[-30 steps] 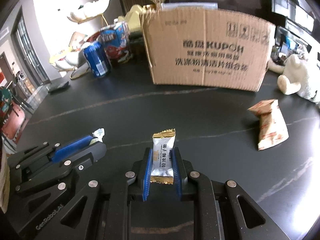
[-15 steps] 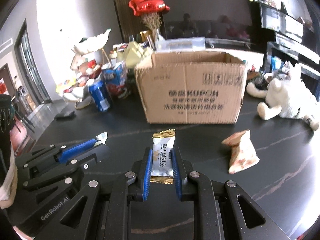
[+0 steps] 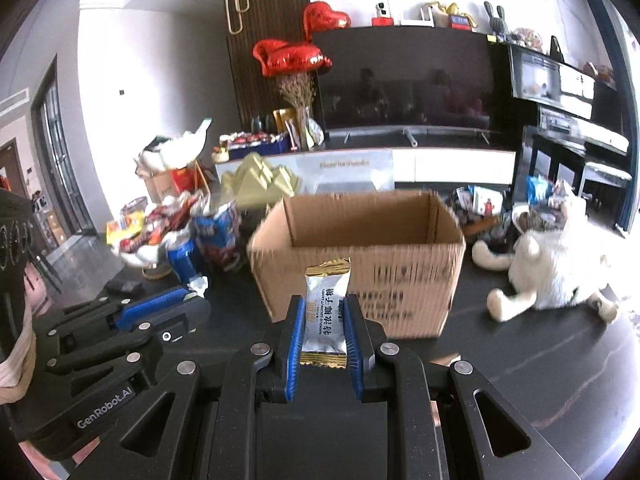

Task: Organize snacks
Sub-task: 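Carry both candies over the box and open both tools, then move the right tool to the FORTUNE BISCUITS packet and grasp it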

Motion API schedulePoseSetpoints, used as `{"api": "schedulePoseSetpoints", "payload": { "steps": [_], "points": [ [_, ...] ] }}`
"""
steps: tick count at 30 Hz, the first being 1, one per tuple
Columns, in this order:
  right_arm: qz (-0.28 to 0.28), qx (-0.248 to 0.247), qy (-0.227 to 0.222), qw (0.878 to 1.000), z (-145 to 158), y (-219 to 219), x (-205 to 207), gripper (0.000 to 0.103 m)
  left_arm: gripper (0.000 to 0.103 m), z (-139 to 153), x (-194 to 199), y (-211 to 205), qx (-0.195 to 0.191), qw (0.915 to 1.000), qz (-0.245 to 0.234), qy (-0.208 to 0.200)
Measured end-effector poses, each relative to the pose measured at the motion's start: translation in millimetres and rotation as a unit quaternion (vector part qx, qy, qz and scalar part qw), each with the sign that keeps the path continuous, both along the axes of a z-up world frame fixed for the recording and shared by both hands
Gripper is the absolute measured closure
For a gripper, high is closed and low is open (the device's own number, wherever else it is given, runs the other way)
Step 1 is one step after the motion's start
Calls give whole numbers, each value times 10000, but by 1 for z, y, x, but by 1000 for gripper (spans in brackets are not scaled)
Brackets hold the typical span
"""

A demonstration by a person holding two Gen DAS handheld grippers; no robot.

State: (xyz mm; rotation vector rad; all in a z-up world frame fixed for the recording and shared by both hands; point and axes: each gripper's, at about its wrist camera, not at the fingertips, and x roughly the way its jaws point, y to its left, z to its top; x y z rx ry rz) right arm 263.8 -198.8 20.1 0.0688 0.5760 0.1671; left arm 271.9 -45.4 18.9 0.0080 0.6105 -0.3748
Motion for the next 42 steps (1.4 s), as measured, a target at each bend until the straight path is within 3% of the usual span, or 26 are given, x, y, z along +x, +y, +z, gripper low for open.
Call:
{"api": "schedulePoseSetpoints", "payload": {
  "steps": [16,33,34,36,37,40,42],
  "points": [
    [-55,-44,42,10000,28,-26,67,82,84,35,68,-33,274,9996,-90,-69],
    [-212,-260,374,9987,12,-53,140,82,83,15,162,-62,386,9976,-103,559],
    [-210,-248,426,9986,10,-54,144,82,80,13,166,-63,397,9973,-82,613],
    [-225,-245,504,9982,6,-56,147,82,59,10,170,-63,424,9967,-88,690],
    [-257,-267,535,9979,5,-56,149,80,56,9,171,-62,434,9968,-49,670],
    [-377,-337,573,9971,2,-59,146,60,52,8,166,-58,554,9964,180,621],
    [-381,-374,590,9968,1,-61,143,60,49,7,161,-57,576,9962,209,619]
  ]
}}
